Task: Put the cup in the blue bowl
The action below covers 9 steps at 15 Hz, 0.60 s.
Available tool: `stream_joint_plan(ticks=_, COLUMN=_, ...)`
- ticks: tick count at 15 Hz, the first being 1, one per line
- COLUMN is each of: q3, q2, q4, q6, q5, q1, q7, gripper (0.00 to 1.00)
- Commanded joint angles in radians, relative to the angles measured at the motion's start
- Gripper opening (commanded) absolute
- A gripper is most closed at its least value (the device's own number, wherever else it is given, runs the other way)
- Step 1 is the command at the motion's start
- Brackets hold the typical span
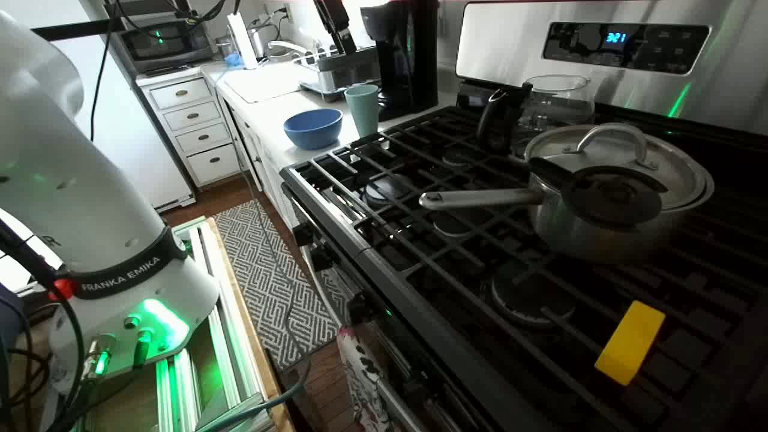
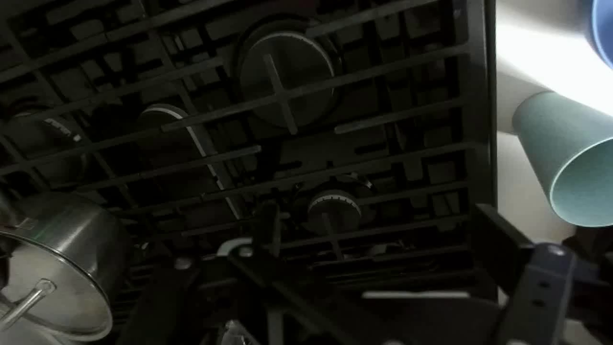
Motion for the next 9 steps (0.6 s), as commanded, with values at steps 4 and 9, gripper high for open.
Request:
stream_joint_plan(ticks=4, q3=-0.041, q2=0.007, q4=0.001, q6=-0.004, q5=-0.023, q1=0.043, q7=0.017, gripper=1.0)
stream_joint_plan(ticks=9, q3=-0.094, q2=0.028, q4=0.002, q6=0.016, q5=0.0, q1=0.089, q7=-0.116, gripper=1.0)
